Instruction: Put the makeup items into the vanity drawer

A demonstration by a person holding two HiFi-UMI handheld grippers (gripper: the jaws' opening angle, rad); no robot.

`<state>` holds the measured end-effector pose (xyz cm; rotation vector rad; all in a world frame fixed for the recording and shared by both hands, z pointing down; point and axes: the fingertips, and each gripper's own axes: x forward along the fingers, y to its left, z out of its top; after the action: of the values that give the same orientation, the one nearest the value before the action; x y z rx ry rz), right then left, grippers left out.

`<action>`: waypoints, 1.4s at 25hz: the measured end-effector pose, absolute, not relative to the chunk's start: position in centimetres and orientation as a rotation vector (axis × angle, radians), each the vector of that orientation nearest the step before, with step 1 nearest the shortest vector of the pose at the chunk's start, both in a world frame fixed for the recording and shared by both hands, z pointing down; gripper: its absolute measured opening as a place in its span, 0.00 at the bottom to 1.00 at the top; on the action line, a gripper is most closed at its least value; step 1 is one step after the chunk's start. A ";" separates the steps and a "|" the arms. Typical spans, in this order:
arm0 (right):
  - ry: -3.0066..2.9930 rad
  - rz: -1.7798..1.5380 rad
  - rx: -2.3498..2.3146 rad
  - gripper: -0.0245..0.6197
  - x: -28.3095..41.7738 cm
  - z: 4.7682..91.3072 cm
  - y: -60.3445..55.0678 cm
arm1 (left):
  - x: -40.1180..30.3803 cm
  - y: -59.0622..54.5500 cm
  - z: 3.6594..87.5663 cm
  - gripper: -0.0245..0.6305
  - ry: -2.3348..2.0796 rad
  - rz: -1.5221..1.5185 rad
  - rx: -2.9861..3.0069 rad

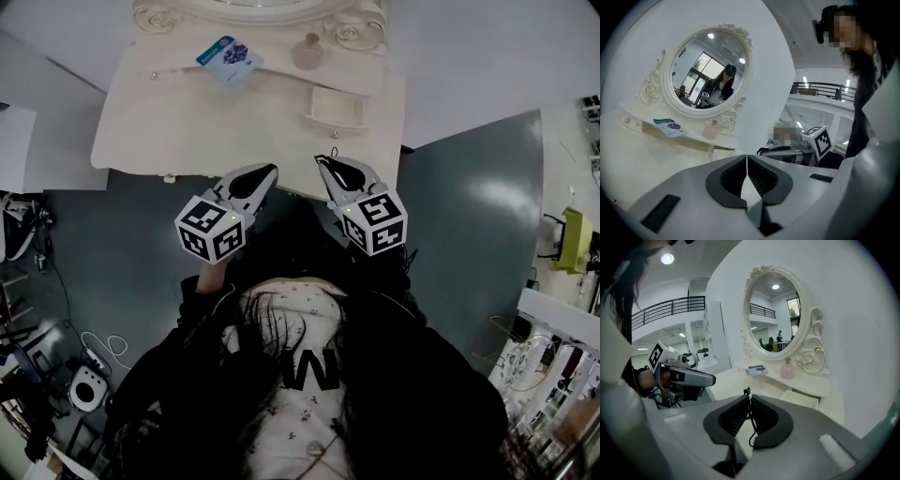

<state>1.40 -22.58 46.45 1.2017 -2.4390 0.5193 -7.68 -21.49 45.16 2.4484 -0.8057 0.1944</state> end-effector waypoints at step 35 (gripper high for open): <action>-2.164 0.247 0.679 0.09 6.7 60.9 -37.5 | -6.1 -26.0 47.5 0.04 -1.020 0.262 2.293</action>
<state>6.70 -37.49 60.89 0.6789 -2.1640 0.2467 -6.11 -26.03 47.51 2.2925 -1.0204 0.2623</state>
